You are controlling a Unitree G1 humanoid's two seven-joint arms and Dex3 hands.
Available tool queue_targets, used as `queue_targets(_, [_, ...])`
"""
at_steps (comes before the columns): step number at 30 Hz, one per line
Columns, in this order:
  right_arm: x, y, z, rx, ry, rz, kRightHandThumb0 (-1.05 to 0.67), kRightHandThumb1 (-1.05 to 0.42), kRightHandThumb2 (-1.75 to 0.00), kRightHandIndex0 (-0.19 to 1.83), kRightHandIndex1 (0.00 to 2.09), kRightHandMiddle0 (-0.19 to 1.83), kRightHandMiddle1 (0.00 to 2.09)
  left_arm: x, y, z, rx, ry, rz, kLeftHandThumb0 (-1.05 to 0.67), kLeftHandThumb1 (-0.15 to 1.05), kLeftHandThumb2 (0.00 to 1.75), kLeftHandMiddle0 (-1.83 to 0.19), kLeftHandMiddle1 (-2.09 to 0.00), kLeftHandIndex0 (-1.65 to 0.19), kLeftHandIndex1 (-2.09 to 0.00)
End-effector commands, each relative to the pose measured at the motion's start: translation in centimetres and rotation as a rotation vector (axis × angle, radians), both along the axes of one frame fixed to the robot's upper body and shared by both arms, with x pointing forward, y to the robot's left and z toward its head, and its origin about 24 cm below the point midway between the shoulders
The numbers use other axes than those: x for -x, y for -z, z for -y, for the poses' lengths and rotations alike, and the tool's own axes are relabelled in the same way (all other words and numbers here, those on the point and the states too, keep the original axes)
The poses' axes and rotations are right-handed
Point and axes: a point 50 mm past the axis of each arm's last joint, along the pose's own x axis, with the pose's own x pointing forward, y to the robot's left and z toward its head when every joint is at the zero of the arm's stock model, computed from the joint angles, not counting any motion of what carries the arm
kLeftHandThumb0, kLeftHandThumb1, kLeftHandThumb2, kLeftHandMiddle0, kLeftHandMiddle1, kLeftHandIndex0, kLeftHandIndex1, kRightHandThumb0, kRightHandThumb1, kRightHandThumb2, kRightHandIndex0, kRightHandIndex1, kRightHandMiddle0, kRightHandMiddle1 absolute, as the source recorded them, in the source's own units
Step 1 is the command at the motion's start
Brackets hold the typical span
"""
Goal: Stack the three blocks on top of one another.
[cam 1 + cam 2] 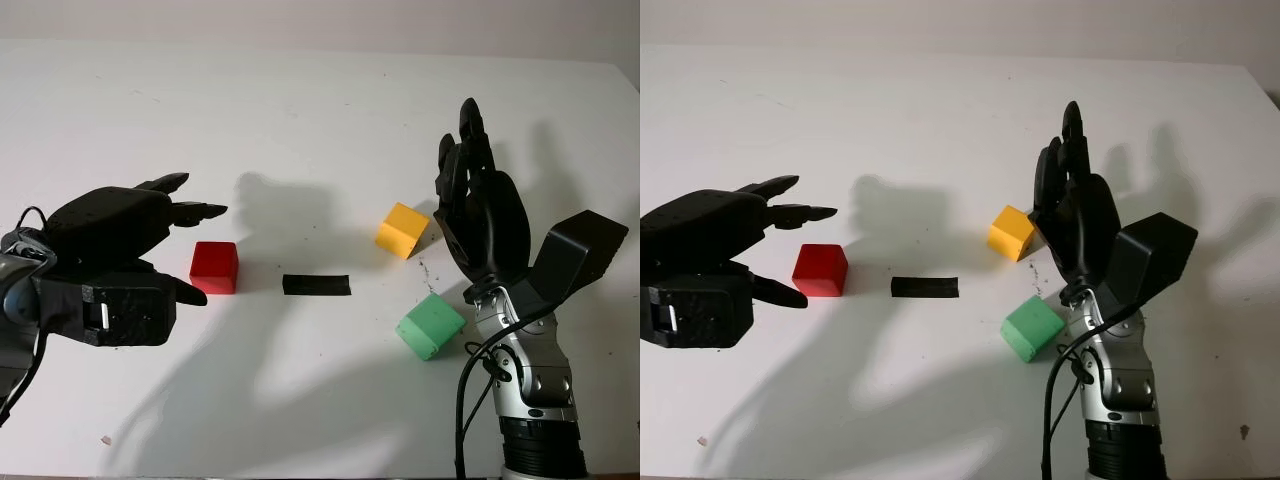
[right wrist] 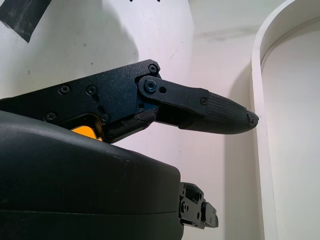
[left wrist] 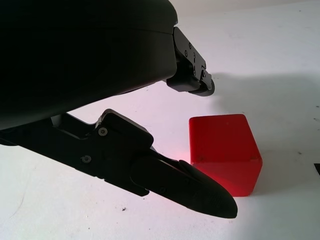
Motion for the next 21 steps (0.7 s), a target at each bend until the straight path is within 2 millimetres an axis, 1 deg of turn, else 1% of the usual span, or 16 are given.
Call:
queue_targets(1, [0.08,-0.19,0.20,0.001,0.003,0.016,-0.73,-1.05,-0.67,-0.19,0.00,-0.19,0.00,0.19,0.53,0.61,-0.004,0.029,0.001,-0.79,0.92,0.05,0.00,-0.07,-0.44,-0.10])
queue_targets(6, [0.03,-0.30,0.11,0.004,-0.001,0.017,-0.73,-1.05,-0.68,-0.19,0.00,-0.19,0.00,0.16,0.97,0.81,-0.021,0.033,0.006,-0.77,0.92,0.05,-0.02,-0.06,-0.48,-0.14])
queue_targets(10, [0.04,-0.32,0.13,0.006,-0.001,0.018,-0.73,-1.05,-0.69,-0.19,0.00,-0.19,0.00,0.08,1.20,0.98,-0.030,0.026,0.018,-0.69,0.91,0.05,-0.06,-0.07,-0.54,-0.21])
queue_targets(11, [0.04,-0.32,0.14,0.004,-0.001,0.018,-0.73,-1.05,-0.68,-0.19,0.00,-0.19,0.00,0.07,1.23,1.00,-0.031,0.026,0.022,-0.65,0.92,0.05,-0.08,-0.07,-0.53,-0.28])
queue_targets(12, [0.04,-0.31,0.15,0.001,-0.002,0.017,-0.73,-1.05,-0.68,-0.19,0.00,-0.19,0.00,0.08,1.24,1.02,-0.030,0.028,0.026,-0.63,0.92,0.05,-0.09,-0.06,-0.45,-0.47])
queue_targets(14, [0.02,-0.31,0.15,0.000,-0.003,0.017,-0.73,-1.05,-0.68,-0.19,0.00,-0.19,0.00,0.11,1.26,1.04,-0.031,0.036,0.038,-0.55,0.95,0.06,-0.13,-0.06,-0.28,-0.95])
queue_targets(15, [0.02,-0.31,0.14,0.001,-0.004,0.018,-0.73,-1.05,-0.68,-0.19,0.00,-0.19,0.00,0.12,1.28,1.05,-0.031,0.039,0.044,-0.51,0.97,0.06,-0.14,-0.06,-0.26,-1.10])
queue_targets(16, [0.03,-0.29,0.15,0.002,-0.004,0.018,-0.73,-1.05,-0.68,-0.19,0.00,-0.19,0.00,0.14,1.31,1.05,-0.026,0.048,0.054,-0.49,0.98,0.06,-0.15,-0.06,-0.24,-1.18])
queue_targets(17, [0.03,-0.26,0.17,0.003,-0.004,0.017,-0.73,-1.05,-0.68,-0.19,0.00,-0.19,0.00,0.15,1.34,1.03,-0.021,0.056,0.062,-0.42,0.99,0.06,-0.18,-0.06,-0.25,-1.30])
queue_targets(18, [0.03,-0.25,0.18,0.004,-0.004,0.016,-0.73,-1.05,-0.68,-0.19,0.00,-0.19,0.00,0.16,1.37,1.01,-0.018,0.062,0.068,-0.39,1.00,0.06,-0.20,-0.07,-0.24,-1.36])
queue_targets(21, [0.04,-0.26,0.19,0.009,-0.008,0.016,-0.74,-1.05,-0.67,-0.19,0.00,-0.19,0.00,0.14,1.40,0.91,-0.025,0.070,0.085,-0.35,1.02,0.06,-0.22,-0.06,-0.21,-1.46])
